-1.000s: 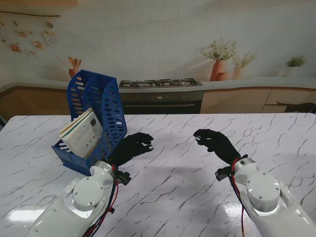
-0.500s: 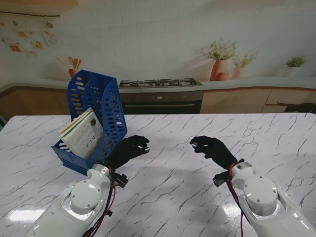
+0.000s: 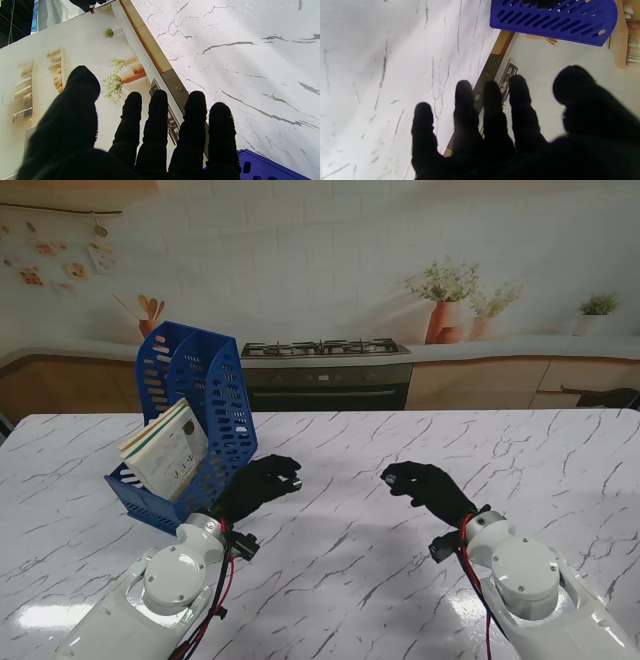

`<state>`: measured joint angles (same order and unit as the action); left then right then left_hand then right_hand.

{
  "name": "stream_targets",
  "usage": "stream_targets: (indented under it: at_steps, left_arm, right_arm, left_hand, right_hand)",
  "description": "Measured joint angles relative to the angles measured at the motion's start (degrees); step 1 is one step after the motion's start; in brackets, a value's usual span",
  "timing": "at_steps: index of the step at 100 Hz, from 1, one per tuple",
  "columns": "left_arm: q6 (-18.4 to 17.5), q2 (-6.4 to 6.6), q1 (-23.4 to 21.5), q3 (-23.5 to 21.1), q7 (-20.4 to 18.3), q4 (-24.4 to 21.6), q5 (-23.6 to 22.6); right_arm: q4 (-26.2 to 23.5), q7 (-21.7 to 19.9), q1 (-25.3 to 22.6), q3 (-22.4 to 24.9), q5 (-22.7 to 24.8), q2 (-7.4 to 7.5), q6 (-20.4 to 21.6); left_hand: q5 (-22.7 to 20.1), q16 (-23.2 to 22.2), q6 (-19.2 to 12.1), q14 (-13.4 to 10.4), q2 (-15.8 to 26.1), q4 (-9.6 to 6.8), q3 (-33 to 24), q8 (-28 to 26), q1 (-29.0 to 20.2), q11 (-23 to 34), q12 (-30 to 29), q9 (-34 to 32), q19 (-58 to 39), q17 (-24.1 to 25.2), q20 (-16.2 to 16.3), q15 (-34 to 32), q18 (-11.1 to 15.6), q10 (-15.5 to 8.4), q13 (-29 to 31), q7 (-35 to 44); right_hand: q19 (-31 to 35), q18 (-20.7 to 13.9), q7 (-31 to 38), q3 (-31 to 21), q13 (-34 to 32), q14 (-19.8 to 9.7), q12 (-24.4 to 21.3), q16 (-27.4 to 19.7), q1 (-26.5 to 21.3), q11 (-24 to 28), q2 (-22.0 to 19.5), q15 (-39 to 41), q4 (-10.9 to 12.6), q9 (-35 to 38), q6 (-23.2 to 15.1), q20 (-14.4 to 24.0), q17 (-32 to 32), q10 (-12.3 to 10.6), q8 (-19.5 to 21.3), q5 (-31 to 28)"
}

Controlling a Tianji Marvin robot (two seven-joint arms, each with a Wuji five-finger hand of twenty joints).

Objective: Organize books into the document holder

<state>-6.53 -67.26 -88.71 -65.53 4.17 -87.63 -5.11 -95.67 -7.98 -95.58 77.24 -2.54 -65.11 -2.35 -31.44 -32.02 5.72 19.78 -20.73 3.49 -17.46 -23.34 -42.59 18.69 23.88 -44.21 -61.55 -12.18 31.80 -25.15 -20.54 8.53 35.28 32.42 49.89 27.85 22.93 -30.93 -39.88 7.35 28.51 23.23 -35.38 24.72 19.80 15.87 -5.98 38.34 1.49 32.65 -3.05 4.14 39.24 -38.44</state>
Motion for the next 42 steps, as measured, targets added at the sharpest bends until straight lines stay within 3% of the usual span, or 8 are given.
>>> stream_targets:
  at_steps: [42]
  left_arm:
    - [0.76,-0.04,-0.29,-0.02,0.10,0.05,0.09]
  right_arm:
    - [-0.56,-0.38,-0.34,0.24,0.09,0.10,-0.14]
  left_hand:
    - [0.00,0.00,0.00,0.01,0.77,0.00,0.02,0.00,-0.01,0.00,0.01,0.00,0.00,0.03,0.00,0.00,-0.01,0.00,0.00,0.00]
  right_hand:
    - [0.08,0.00,0.00,0.00,0.00,0.00,0.06,0.00,0.00,0.00,0.00,0.03,0.00,0.00,0.00,-0.04,0.00,0.01,0.55,0.00]
